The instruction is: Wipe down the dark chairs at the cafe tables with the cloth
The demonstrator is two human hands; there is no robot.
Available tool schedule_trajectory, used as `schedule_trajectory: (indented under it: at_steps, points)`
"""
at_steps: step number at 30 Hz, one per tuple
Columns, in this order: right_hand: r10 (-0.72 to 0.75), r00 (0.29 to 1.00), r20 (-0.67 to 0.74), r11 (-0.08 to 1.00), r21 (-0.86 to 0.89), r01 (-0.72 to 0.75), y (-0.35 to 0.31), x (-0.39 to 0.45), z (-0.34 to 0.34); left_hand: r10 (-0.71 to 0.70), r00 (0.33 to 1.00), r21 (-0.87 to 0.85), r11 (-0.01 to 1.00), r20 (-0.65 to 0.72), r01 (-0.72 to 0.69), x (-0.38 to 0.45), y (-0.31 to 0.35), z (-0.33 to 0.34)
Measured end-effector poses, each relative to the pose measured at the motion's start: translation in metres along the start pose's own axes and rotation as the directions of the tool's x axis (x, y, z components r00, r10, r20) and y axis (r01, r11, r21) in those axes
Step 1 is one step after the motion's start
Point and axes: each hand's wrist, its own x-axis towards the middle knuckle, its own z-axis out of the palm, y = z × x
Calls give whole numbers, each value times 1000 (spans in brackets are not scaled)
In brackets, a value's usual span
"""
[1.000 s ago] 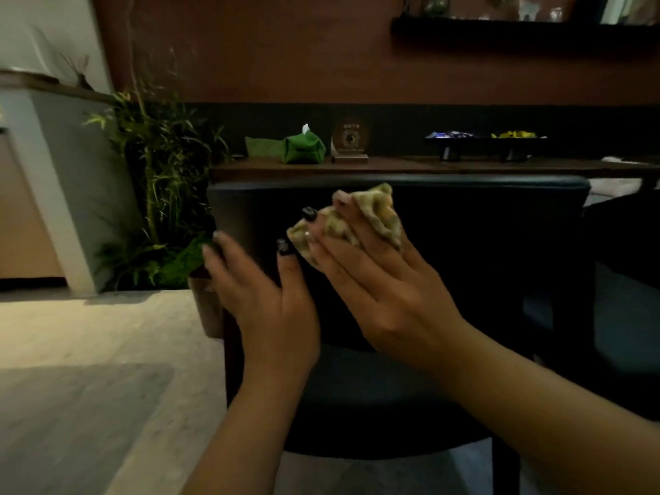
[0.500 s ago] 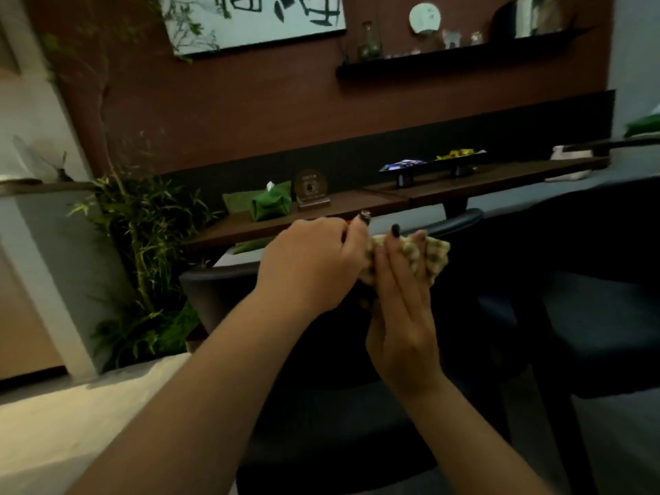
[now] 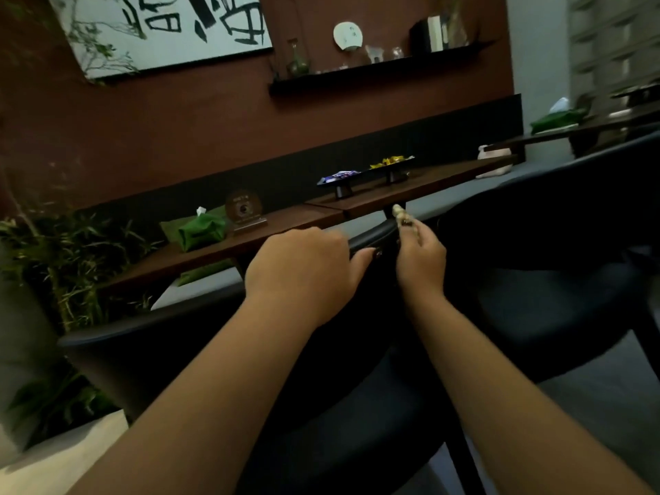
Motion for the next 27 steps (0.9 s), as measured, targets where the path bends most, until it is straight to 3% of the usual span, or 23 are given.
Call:
schedule_trajectory:
  at_steps: [3, 7, 9, 11, 14, 16, 20, 23, 25, 27]
  points:
    - [33, 999, 29, 999, 18, -34, 12, 28, -2, -44, 982, 87, 994, -186, 61, -14, 13, 1]
    - [274, 962, -14, 961, -29, -274, 58, 34, -9, -76, 972, 75, 993, -222, 95, -17, 17, 3]
    - [317, 948, -10, 947, -57, -317, 65, 37, -10, -82, 972, 79, 992, -220, 101, -17, 17, 2]
    - [278, 961, 12, 960, -33, -277, 55, 48, -8, -86, 973, 73, 992, -213, 104, -17, 17, 0]
    - [25, 998, 61, 1000, -18, -24, 33, 56, 0, -95, 977, 72, 991, -190, 110, -17, 19, 0]
    - [-70, 997, 29, 997, -28, 71, 34, 51, 4, -103, 976, 49, 992, -194, 114, -17, 20, 0]
    - [101, 993, -56, 993, -63, -104, 93, 31, -6, -117, 974, 41, 991, -195, 127, -16, 21, -5]
    - [267, 963, -26, 950, -161, -268, 120, 24, -16, -110, 974, 35, 992, -199, 119, -16, 21, -4]
    - [230, 973, -29, 964, -132, -232, 106, 26, -16, -109, 973, 39, 992, -203, 119, -16, 20, -2]
    - [85, 996, -31, 996, -32, -86, 76, 24, -8, -108, 972, 38, 992, -207, 118, -16, 20, -1]
